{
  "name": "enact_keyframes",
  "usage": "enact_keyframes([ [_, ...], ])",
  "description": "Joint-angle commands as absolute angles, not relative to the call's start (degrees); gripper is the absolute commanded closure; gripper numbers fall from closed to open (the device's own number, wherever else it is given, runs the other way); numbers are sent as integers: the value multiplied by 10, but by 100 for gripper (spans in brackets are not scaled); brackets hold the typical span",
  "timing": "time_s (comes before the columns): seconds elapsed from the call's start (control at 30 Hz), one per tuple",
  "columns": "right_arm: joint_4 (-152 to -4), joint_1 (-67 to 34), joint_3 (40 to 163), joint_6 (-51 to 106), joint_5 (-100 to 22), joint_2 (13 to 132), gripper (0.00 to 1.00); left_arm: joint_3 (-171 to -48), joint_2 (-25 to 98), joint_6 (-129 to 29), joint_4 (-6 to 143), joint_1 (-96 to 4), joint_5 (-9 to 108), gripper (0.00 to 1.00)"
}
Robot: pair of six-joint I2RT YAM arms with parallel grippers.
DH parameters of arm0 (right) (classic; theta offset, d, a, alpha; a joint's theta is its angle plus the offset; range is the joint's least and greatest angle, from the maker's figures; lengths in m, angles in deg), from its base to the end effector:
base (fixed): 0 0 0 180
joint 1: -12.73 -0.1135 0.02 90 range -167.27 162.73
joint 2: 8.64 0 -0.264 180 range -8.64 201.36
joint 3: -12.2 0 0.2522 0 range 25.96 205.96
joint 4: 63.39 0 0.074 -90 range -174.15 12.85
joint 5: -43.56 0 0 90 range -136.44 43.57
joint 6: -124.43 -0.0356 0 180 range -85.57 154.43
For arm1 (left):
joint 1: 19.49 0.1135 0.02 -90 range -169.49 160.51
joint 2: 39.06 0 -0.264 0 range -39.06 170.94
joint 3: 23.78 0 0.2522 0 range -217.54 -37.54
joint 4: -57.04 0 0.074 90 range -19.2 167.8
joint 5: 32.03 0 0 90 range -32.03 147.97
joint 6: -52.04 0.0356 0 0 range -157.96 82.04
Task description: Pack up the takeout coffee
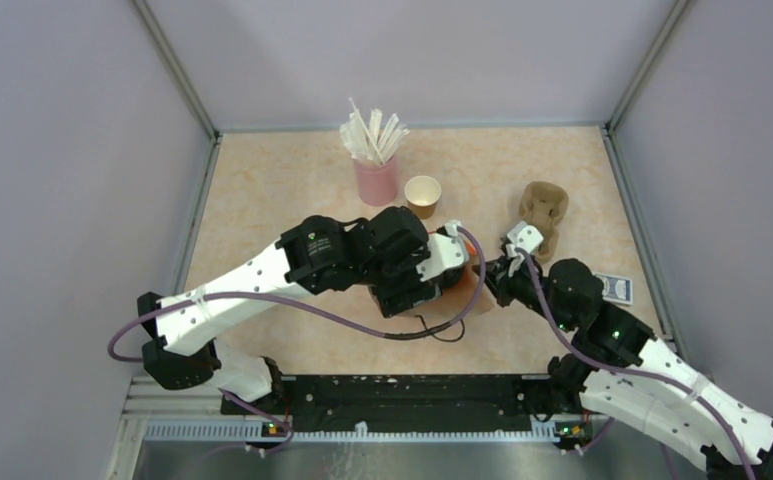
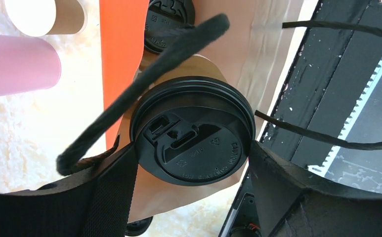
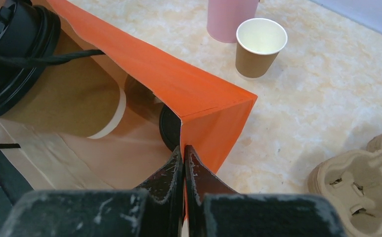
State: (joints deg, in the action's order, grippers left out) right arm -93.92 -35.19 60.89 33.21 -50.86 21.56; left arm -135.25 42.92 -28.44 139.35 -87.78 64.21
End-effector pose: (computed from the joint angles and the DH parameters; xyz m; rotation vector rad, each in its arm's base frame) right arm 0.0946 0.1007 0.3034 -0.6665 1.6866 0.5463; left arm 0.1030 -0.2483 0.4119 1.5399 1.9813 -0.2949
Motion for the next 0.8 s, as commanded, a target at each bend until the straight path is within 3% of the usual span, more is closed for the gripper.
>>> enact_keyframes([
  [0.0, -982, -349, 660, 292, -512, 254, 100, -1358, 422, -264, 1383, -878, 631, 57],
  [0.77, -1052, -348, 732, 188, -516, 306, 100, -1377, 433, -164, 1428, -917, 692, 63],
])
